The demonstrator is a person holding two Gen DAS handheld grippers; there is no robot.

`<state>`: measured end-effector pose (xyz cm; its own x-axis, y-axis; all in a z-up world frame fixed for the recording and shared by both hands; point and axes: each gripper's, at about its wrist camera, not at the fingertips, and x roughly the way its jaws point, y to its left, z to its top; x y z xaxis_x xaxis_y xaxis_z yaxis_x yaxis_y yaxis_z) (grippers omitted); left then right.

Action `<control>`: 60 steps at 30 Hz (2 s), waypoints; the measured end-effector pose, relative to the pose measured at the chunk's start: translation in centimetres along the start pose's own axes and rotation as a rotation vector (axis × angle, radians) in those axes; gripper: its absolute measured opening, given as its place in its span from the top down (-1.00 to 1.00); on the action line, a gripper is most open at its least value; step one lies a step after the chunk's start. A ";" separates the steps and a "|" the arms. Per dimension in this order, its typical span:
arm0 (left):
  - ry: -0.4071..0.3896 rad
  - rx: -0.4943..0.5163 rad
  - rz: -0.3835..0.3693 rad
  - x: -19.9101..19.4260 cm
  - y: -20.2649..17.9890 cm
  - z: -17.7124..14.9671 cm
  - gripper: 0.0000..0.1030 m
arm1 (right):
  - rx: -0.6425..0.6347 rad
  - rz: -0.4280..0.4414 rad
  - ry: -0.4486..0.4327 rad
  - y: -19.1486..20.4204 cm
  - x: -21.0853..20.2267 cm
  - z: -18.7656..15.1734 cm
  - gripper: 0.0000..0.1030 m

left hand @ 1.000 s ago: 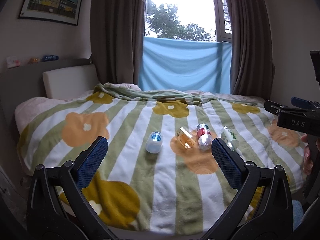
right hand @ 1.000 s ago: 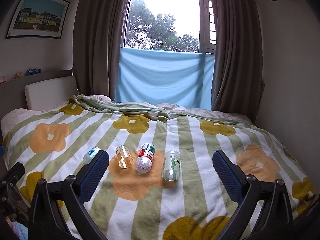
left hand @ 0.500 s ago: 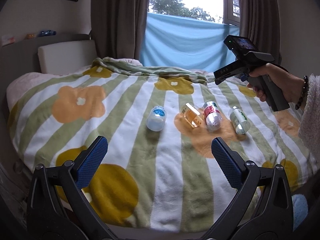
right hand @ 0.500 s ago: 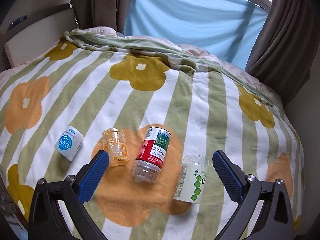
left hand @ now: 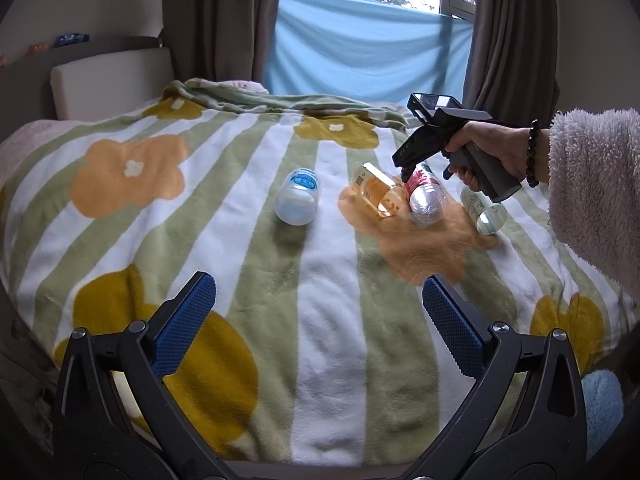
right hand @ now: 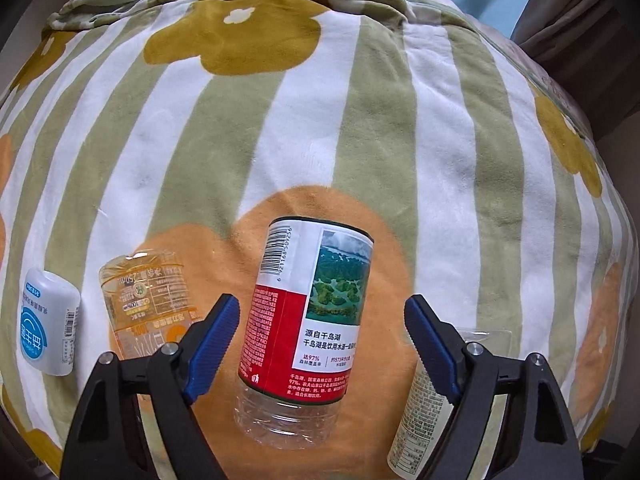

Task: Flip cup upside down
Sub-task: 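Move the right gripper to the red-labelled water bottle and close on it, then lift the red-labelled bottle with the right gripper and set it down lying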

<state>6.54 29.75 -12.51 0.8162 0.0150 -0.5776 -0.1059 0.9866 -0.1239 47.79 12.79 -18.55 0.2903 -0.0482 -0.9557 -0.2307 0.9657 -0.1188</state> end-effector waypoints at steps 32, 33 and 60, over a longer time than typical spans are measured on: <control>-0.052 -0.015 -0.031 -5.5 -0.4 0.4 -0.99 | -0.530 0.124 0.091 6.3 -9.9 -17.5 -0.13; -0.053 -0.009 -0.032 -5.7 -0.5 0.4 -0.99 | -0.537 0.122 0.105 6.7 -9.2 -18.1 -0.13; 0.076 1.090 -0.204 -0.1 -11.0 0.7 -1.00 | -0.338 0.344 -0.279 -4.1 -15.7 -28.7 -0.99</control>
<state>8.06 19.04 -10.53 0.7207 -0.1369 -0.6796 0.6127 0.5844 0.5320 17.55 2.29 -10.81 0.3698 0.3690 -0.8527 -0.6277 0.7759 0.0635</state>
